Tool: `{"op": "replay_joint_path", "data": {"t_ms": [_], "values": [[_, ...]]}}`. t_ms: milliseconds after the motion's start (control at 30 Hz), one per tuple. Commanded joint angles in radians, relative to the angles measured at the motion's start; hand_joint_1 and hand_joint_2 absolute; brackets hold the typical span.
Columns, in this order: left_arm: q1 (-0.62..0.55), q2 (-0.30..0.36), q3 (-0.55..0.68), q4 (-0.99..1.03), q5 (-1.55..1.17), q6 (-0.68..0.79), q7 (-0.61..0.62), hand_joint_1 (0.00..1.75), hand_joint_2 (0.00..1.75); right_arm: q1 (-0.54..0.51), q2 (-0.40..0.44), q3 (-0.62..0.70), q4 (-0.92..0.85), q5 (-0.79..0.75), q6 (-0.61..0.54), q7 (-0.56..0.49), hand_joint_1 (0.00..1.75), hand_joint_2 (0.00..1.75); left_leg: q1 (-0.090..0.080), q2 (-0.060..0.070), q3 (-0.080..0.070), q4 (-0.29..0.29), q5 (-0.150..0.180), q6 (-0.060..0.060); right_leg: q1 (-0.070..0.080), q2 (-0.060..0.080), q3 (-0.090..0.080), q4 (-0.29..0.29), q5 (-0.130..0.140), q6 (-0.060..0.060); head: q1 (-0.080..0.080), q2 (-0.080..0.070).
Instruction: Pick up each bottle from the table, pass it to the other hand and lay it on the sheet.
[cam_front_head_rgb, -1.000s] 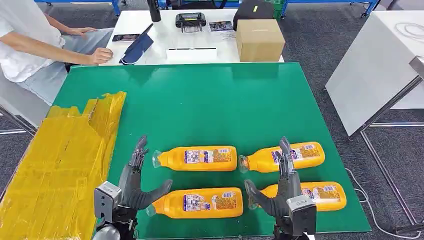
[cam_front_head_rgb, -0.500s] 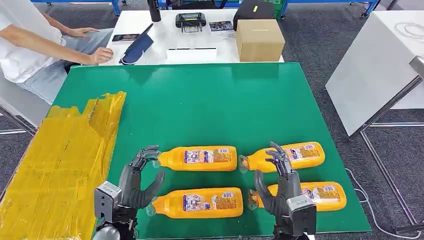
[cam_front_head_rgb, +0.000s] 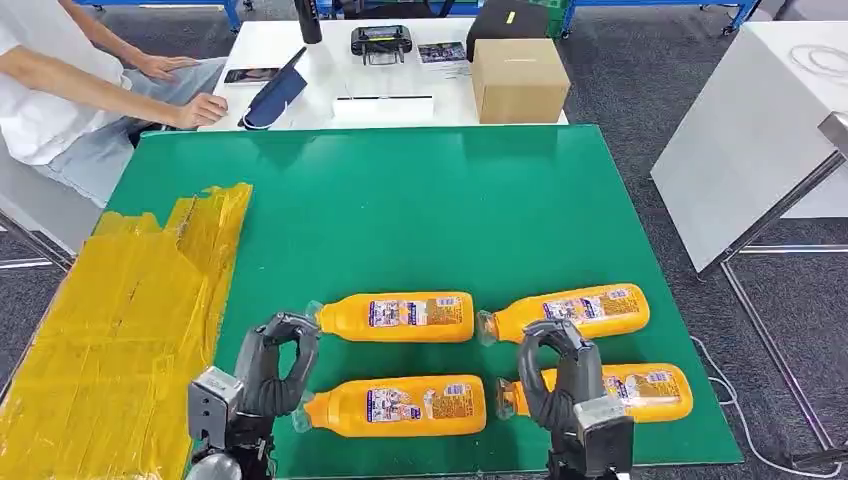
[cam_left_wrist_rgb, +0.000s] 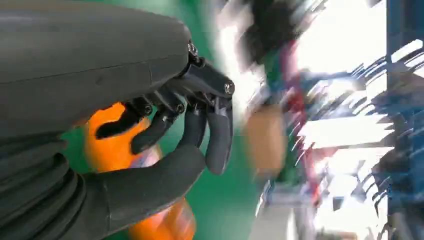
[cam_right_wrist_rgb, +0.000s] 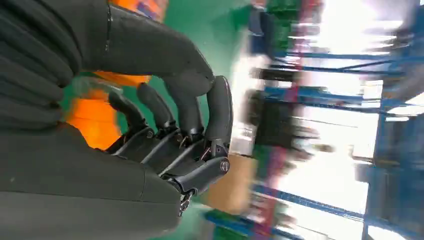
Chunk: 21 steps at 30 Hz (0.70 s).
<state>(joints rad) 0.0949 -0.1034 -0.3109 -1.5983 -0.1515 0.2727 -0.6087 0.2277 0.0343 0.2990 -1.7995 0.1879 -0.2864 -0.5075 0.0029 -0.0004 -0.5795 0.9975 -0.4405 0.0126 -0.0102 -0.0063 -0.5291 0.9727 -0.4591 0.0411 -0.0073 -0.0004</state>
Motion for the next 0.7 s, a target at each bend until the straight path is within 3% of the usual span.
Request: {"op": "replay_joint_path", "data": {"t_ms": [33, 233, 267, 300, 333, 600, 633, 667, 700], "values": [[-0.059, 0.058, 0.068, -0.071, 0.018, 0.061, -0.003, 1.75, 1.75, -0.213, 0.037, 0.098, 0.17, 0.055, -0.104, -0.022, 1.75, 1.75, 0.002, 0.007, 0.004, -0.001, 0.0, -0.001, 0.002, 0.005, 0.002, -0.002, 0.002, -0.002, -0.001, 0.0], [-0.07, 0.054, 0.07, -0.056, 0.019, 0.065, -0.004, 1.75, 1.75, -0.234, 0.027, 0.097, 0.184, 0.074, -0.116, -0.009, 1.73, 1.75, 0.002, 0.003, 0.005, -0.001, 0.0, -0.001, 0.002, 0.002, 0.004, -0.001, 0.001, -0.002, 0.0, 0.0], [-0.075, 0.053, 0.066, -0.049, 0.019, 0.068, -0.004, 1.75, 1.75, -0.238, 0.024, 0.099, 0.188, 0.083, -0.116, 0.0, 1.57, 1.75, 0.003, 0.005, 0.008, -0.001, -0.001, -0.001, 0.003, 0.004, 0.006, -0.003, 0.002, -0.003, 0.0, 0.0], [-0.08, 0.052, 0.067, -0.046, 0.019, 0.07, -0.004, 1.31, 1.75, -0.248, 0.021, 0.104, 0.198, 0.092, -0.112, 0.015, 1.29, 1.75, 0.001, 0.003, 0.005, -0.001, 0.0, -0.001, 0.001, 0.001, 0.004, -0.001, 0.002, -0.003, 0.0, 0.0], [-0.09, 0.052, 0.065, -0.041, 0.019, 0.076, -0.001, 0.0, 1.75, -0.266, 0.018, 0.112, 0.216, 0.121, -0.118, 0.04, 0.0, 1.75, 0.002, 0.003, 0.006, -0.001, 0.0, -0.001, 0.002, 0.002, 0.005, -0.002, 0.002, -0.003, 0.0, 0.0], [-0.106, 0.048, 0.071, -0.039, 0.017, 0.091, 0.016, 0.0, 1.75, -0.337, 0.016, 0.182, 0.312, 0.322, -0.162, 0.127, 0.0, 1.75, 0.001, 0.002, 0.005, -0.001, 0.0, -0.001, 0.001, 0.001, 0.004, -0.001, 0.002, -0.003, 0.0, 0.0], [-0.106, 0.047, 0.074, -0.041, 0.018, 0.089, 0.02, 0.0, 1.75, -0.355, 0.004, 0.205, 0.333, 0.399, -0.167, 0.164, 0.0, 0.0, 0.002, 0.003, 0.006, -0.001, 0.0, -0.001, 0.002, 0.002, 0.005, -0.002, 0.002, -0.004, -0.001, 0.0], [-0.105, 0.046, 0.077, -0.043, 0.019, 0.087, 0.022, 0.0, 1.75, -0.369, -0.001, 0.22, 0.349, 0.447, -0.162, 0.195, 0.0, 0.0, 0.001, 0.003, 0.005, -0.001, 0.0, -0.001, 0.001, 0.002, 0.004, -0.002, 0.002, -0.003, 0.0, 0.0], [-0.104, 0.046, 0.08, -0.047, 0.023, 0.08, 0.028, 0.0, 1.75, -0.396, -0.014, 0.247, 0.383, 0.536, -0.152, 0.247, 0.0, 1.75, 0.002, 0.004, 0.006, -0.001, 0.0, -0.001, 0.002, 0.003, 0.005, -0.003, 0.002, -0.004, 0.0, 0.0]]}}
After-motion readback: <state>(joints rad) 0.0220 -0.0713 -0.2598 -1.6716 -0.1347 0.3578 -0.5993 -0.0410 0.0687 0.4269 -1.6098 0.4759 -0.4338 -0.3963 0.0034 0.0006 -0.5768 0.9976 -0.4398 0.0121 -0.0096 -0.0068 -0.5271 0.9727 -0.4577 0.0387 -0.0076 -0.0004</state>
